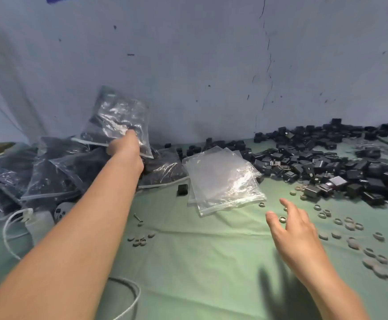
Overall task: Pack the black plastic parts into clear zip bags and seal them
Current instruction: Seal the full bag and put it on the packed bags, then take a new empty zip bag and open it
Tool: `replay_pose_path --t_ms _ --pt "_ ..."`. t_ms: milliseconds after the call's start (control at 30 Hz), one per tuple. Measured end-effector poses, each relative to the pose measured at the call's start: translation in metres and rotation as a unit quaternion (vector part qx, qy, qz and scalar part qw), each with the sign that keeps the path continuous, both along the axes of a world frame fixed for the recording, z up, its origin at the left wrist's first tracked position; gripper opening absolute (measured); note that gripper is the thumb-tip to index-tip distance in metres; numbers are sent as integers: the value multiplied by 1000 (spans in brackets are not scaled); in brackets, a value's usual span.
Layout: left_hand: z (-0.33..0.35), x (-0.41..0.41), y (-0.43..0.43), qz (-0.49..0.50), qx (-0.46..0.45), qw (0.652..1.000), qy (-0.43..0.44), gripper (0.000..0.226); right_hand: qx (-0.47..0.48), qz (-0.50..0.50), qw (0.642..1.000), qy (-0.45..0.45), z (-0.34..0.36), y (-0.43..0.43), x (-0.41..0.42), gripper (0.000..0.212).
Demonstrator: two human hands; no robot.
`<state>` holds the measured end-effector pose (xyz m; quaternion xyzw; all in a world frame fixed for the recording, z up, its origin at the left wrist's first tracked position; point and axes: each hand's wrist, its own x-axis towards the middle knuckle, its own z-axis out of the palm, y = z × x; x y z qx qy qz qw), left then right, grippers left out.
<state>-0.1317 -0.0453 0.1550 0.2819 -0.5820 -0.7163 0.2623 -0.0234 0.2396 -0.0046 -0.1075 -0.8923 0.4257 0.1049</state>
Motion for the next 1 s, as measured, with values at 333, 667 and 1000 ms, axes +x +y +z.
replay_pose_path --t_ms 333,667,1000 --pt "-151 6 107 -256 -526 802 -121 59 48 61 993 -87 -9 3 -13 57" --pt "-186 1 116 -230 -645 717 -130 29 51 45 996 -63 -14 17 -18 55" --pt "-206 107 129 -286 -536 786 113 52 -19 -211 885 414 18 23 16 51"
